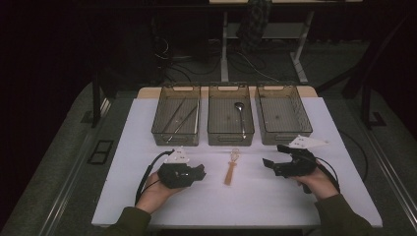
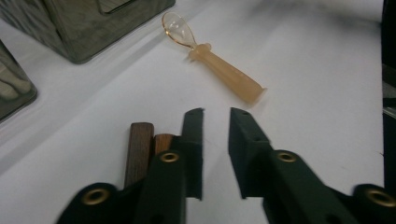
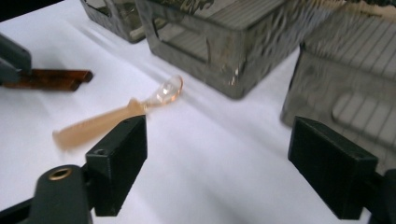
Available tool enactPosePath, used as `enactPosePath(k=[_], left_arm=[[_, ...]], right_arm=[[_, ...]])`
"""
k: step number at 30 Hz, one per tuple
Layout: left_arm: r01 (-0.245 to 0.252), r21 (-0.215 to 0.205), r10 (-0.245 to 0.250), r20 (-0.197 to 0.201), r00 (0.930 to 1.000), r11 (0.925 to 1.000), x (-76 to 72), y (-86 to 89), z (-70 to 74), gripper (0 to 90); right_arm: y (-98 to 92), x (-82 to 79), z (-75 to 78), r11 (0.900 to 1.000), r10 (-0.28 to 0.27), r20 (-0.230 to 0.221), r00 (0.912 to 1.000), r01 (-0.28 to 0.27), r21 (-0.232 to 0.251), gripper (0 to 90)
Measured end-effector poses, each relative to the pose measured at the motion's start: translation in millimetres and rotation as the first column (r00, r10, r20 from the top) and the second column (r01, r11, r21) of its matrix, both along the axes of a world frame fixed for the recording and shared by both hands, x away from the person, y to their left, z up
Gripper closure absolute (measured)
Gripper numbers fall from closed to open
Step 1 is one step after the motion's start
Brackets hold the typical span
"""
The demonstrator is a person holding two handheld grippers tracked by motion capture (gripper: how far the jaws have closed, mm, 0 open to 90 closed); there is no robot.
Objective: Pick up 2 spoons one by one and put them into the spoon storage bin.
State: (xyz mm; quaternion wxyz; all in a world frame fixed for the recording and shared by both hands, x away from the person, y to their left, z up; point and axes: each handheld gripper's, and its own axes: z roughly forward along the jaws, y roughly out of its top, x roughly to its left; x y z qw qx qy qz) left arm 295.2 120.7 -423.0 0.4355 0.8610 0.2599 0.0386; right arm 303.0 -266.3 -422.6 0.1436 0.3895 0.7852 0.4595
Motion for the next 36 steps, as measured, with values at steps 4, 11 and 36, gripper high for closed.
enactPosePath(k=[4, 11, 36], left_arm=[[-0.018, 0.004, 0.018, -0.008, 0.9998, 0.9998, 5.2, -4.4, 2.9, 88.6], [-0.055, 0.008, 0.055, -0.012, 0.9984, 0.9985, 20.5, -17.9, 5.2, 88.8], [-0.071, 0.105, 0.074, -0.019, 0.9971, 0.9919, 66.7, -97.7, -22.7, 88.8]], right_arm=[[-11.1, -13.9, -10.4, 1.000, -0.009, -0.006, 0.9999, 0.009, 0.021, 18.1], [-20.1, -30.2, -20.0, 1.000, -0.012, 0.006, 0.9999, 0.012, -0.006, 18.1], [-16.6, -30.6, -22.2, 0.999, 0.013, 0.003, 0.9999, -0.013, -0.033, 18.1]])
